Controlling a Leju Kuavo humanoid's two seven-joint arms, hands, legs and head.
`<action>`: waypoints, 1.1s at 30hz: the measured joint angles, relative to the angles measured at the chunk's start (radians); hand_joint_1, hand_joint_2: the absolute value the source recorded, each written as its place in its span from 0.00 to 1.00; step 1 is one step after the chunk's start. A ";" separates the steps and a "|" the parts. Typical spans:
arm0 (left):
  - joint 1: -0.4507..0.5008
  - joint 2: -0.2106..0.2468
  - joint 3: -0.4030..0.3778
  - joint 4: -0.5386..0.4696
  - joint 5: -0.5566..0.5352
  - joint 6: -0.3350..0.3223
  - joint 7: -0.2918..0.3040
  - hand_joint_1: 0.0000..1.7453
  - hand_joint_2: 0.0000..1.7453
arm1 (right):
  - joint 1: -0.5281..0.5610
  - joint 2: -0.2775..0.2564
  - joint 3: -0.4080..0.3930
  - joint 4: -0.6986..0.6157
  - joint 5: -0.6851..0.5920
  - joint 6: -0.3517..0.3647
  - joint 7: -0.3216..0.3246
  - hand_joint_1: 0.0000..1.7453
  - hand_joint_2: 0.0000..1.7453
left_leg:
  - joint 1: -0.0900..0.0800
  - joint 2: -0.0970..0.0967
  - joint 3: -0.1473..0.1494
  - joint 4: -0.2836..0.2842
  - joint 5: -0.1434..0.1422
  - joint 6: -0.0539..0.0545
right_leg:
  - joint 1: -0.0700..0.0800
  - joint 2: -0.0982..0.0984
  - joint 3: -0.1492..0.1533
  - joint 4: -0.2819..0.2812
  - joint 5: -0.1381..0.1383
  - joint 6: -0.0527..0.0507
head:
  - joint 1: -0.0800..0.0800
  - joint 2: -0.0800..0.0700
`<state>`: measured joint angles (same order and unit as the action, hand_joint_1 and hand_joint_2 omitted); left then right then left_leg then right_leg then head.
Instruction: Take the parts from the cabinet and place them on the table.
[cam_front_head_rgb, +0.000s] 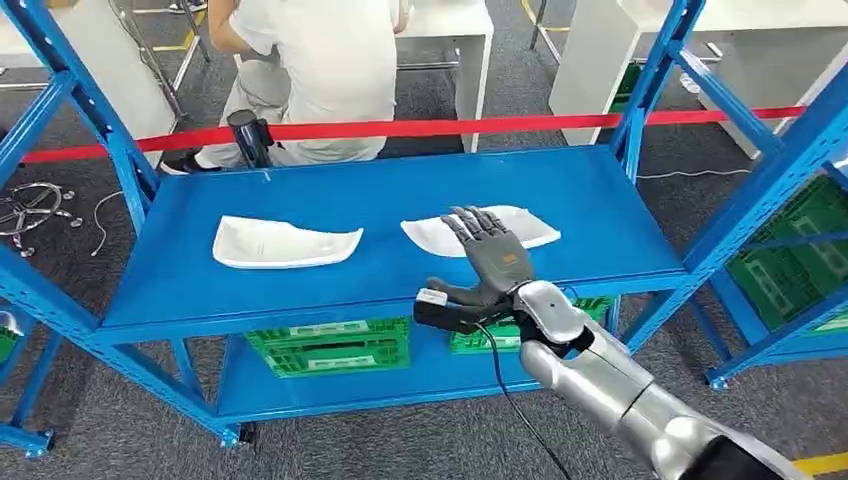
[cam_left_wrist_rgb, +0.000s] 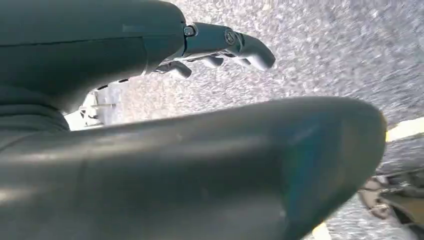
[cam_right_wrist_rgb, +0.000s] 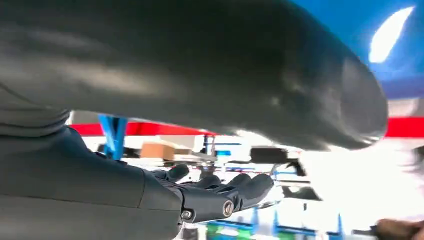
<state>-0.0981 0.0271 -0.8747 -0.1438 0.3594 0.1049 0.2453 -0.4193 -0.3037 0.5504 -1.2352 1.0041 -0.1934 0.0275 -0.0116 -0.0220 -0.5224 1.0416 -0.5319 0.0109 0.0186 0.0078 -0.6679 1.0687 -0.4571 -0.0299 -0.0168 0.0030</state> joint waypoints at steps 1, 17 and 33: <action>0.001 0.005 0.000 0.000 0.003 0.005 -0.001 0.00 0.00 | 0.011 -0.002 -0.010 -0.005 0.007 0.003 0.000 0.00 0.00 | 0.001 -0.002 0.006 -0.003 -0.012 -0.007 | 0.000 0.005 0.012 -0.012 -0.004 0.000 | 0.009 0.000; 0.011 0.017 0.002 0.000 0.030 0.020 -0.019 0.00 0.00 | 0.087 -0.011 -0.110 -0.080 0.043 0.010 -0.002 0.00 0.00 | 0.001 0.016 -0.109 -0.001 0.093 -0.023 | -0.011 0.011 0.154 -0.034 -0.095 -0.005 | -0.003 0.000; 0.011 0.017 0.010 0.000 0.047 0.021 -0.022 0.00 0.00 | 0.111 -0.036 -0.135 -0.113 0.039 0.064 -0.018 0.00 1.00 | 0.002 0.013 -0.097 -0.009 0.086 -0.017 | -0.009 0.008 0.177 -0.064 -0.102 -0.003 | -0.002 0.000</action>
<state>-0.0870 0.0443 -0.8652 -0.1438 0.4063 0.1255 0.2235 -0.3084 -0.3399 0.4158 -1.3481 1.0426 -0.1289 0.0092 -0.0095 -0.0092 -0.6196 1.0328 -0.4455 -0.0061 0.0098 0.0162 -0.4912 1.0051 -0.5593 -0.0329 -0.0191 0.0031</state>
